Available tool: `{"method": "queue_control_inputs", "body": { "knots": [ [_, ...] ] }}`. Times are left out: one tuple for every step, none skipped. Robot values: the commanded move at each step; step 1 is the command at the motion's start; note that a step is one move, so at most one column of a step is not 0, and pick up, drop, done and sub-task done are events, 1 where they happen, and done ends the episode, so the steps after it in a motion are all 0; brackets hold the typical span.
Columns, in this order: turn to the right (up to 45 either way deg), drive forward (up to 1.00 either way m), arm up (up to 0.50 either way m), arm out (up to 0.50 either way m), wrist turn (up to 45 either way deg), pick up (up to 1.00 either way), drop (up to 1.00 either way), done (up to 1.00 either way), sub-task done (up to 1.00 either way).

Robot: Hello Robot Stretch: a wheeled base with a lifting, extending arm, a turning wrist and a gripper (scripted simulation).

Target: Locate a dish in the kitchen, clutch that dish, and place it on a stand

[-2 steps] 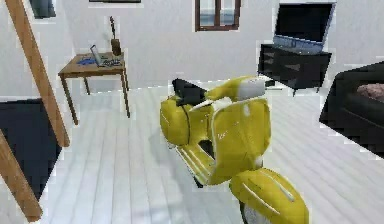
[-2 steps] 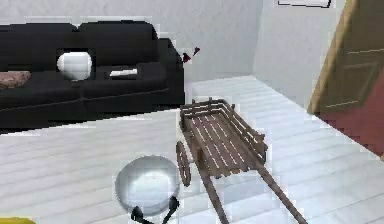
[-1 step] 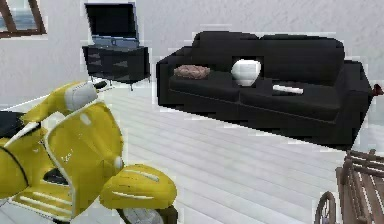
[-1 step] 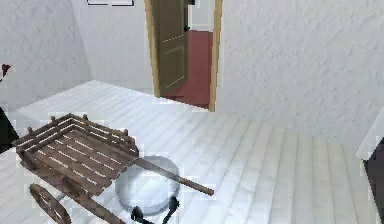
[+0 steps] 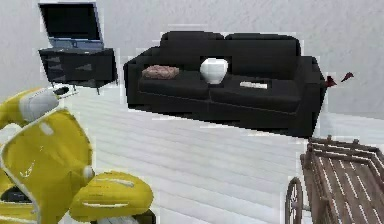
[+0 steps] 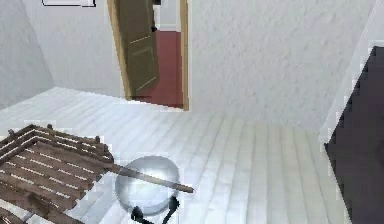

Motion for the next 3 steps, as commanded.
{"method": "queue_control_inputs", "body": {
  "knots": [
    [0.0,1.00,0.00,0.00,0.0,0.00,0.00,0.00,0.00],
    [9.0,0.00,0.00,0.00,0.0,0.00,0.00,0.00,0.00],
    [0.0,0.10,0.00,0.00,0.0,0.00,0.00,0.00,0.00]
  ]
}}
